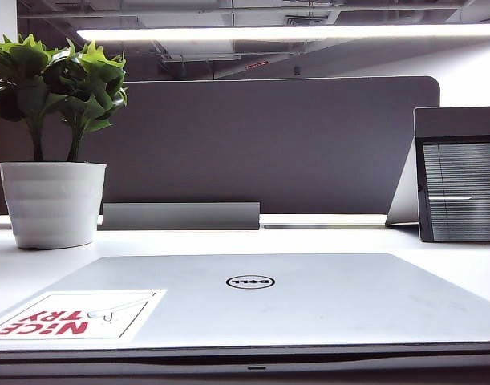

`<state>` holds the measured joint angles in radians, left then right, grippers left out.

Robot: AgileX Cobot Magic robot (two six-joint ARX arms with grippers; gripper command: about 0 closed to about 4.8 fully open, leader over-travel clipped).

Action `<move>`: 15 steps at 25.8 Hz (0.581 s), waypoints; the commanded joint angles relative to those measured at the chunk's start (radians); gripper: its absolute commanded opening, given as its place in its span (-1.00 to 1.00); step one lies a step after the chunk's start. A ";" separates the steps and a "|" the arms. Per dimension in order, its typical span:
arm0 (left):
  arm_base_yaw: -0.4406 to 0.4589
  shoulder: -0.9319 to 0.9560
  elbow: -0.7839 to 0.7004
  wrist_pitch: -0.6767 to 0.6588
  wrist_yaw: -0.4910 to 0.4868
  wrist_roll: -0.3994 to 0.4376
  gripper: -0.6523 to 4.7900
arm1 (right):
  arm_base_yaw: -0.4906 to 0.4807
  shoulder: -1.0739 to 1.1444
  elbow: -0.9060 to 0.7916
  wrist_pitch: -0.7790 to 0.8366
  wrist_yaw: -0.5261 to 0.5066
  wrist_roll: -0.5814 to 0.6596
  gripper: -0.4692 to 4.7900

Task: Close the laptop lid.

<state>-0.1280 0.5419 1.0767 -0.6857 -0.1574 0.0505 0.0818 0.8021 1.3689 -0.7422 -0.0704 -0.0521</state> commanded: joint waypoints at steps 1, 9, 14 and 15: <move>-0.001 -0.004 0.006 0.005 -0.002 0.026 -0.78 | 0.001 -0.003 0.005 0.012 0.001 0.003 -0.84; 0.000 -0.074 -0.091 0.031 -0.312 -0.103 -0.78 | 0.001 -0.003 0.005 0.013 0.001 0.003 -0.84; 0.018 -0.210 -0.333 0.199 -0.209 -0.081 -0.78 | 0.001 -0.003 0.005 0.013 0.001 0.003 -0.84; 0.032 -0.239 -0.395 0.244 -0.134 -0.085 -0.78 | 0.001 -0.003 0.005 0.013 0.001 0.003 -0.84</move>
<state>-0.1101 0.3248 0.7361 -0.5140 -0.4015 -0.0380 0.0818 0.8021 1.3689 -0.7422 -0.0704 -0.0521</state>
